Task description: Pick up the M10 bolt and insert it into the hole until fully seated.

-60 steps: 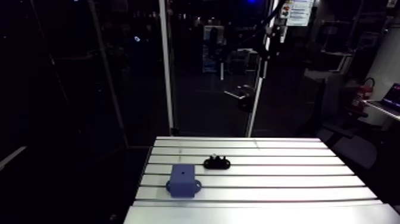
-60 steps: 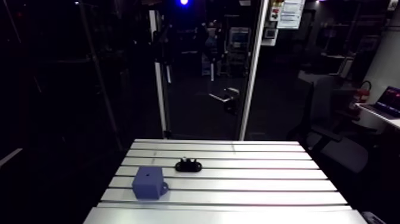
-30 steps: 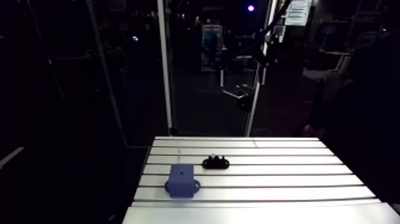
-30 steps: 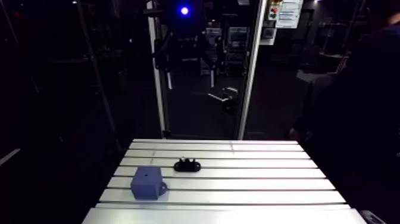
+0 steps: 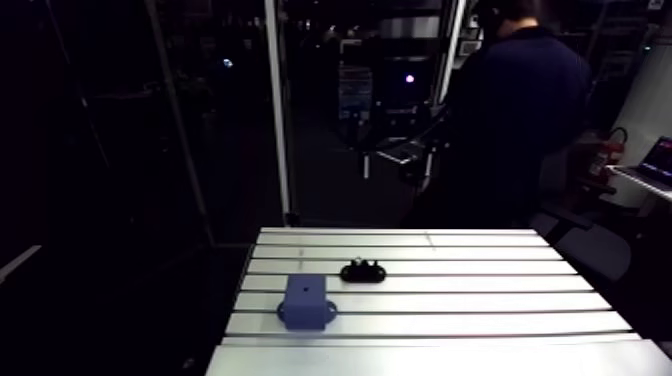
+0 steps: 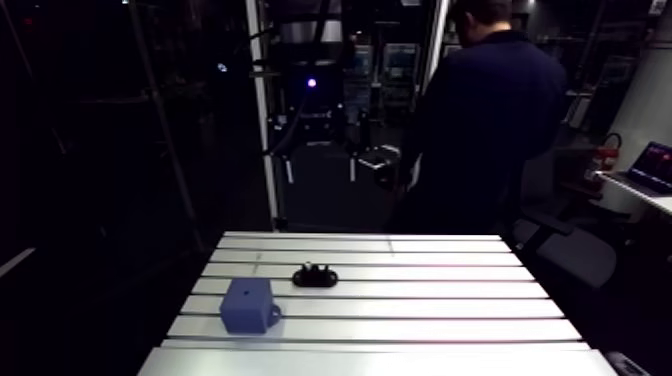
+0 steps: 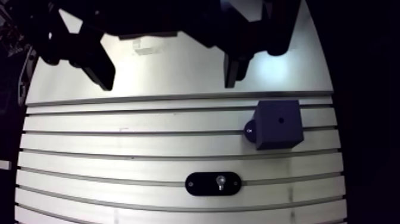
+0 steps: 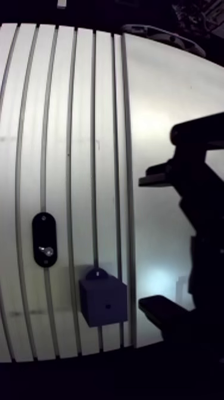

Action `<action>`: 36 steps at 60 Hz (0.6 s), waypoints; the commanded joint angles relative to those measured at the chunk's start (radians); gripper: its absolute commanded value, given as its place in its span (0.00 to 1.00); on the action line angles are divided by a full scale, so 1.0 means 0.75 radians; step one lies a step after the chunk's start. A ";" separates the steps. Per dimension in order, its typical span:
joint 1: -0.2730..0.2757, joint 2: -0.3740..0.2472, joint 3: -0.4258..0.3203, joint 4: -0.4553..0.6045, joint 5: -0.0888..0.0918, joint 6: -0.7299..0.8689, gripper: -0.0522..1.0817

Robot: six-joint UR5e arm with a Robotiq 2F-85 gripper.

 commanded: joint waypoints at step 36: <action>0.007 0.062 0.419 -0.696 0.084 -0.061 0.05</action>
